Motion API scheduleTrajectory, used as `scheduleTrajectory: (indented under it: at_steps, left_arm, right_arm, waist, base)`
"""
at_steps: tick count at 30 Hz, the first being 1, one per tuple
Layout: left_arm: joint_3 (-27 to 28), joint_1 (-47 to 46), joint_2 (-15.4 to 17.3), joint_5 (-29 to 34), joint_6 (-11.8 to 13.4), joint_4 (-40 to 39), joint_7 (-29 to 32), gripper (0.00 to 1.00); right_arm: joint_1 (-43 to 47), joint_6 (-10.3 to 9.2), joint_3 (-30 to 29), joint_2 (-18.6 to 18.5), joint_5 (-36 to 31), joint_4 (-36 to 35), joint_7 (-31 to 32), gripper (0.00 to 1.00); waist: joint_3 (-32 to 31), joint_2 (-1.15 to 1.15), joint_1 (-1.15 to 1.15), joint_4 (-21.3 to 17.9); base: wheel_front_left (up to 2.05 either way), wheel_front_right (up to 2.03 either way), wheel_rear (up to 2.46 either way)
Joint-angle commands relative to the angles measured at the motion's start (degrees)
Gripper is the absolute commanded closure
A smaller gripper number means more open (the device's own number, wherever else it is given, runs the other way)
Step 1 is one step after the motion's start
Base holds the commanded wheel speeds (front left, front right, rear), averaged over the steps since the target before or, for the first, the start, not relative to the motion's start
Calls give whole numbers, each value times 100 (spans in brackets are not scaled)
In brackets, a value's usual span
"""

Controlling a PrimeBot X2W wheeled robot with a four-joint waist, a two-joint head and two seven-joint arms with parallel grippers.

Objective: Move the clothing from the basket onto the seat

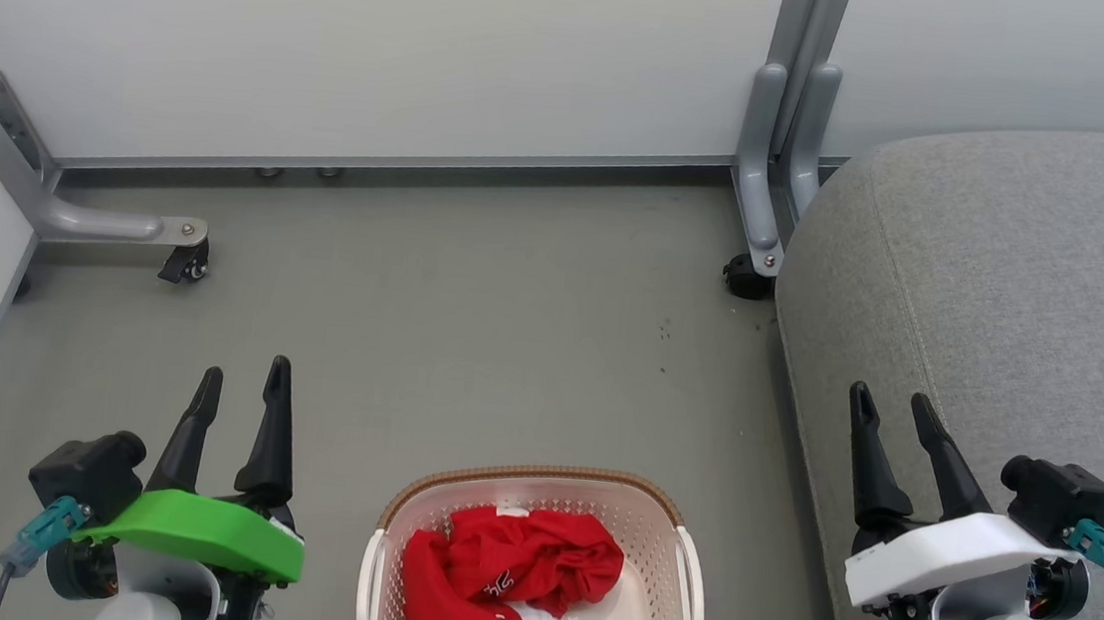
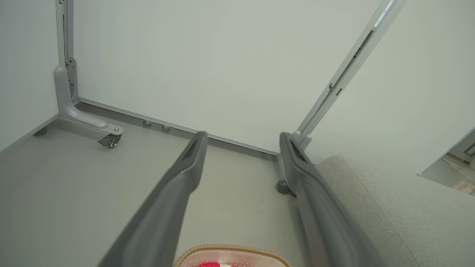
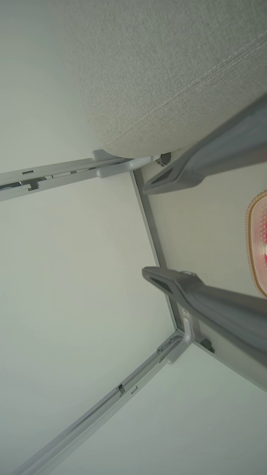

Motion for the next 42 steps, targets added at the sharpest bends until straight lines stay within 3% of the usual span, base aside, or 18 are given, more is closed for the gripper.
scheduleTrajectory:
  at_steps: [1,42]
  left_arm:
    - [13,-109,35,186,-1,-4,-57,0]
    - [89,10,-59,2104,53,576,-565,0]
  right_arm:
    - [-127,3,29,-29,-185,-32,-64,0]
    - [61,3,85,131,-2124,214,-572,0]
  waist:
    - [-2,0,0,0]
    - [-47,0,0,-31]
  base:
    - [0,0,0]
    - [0,0,0]
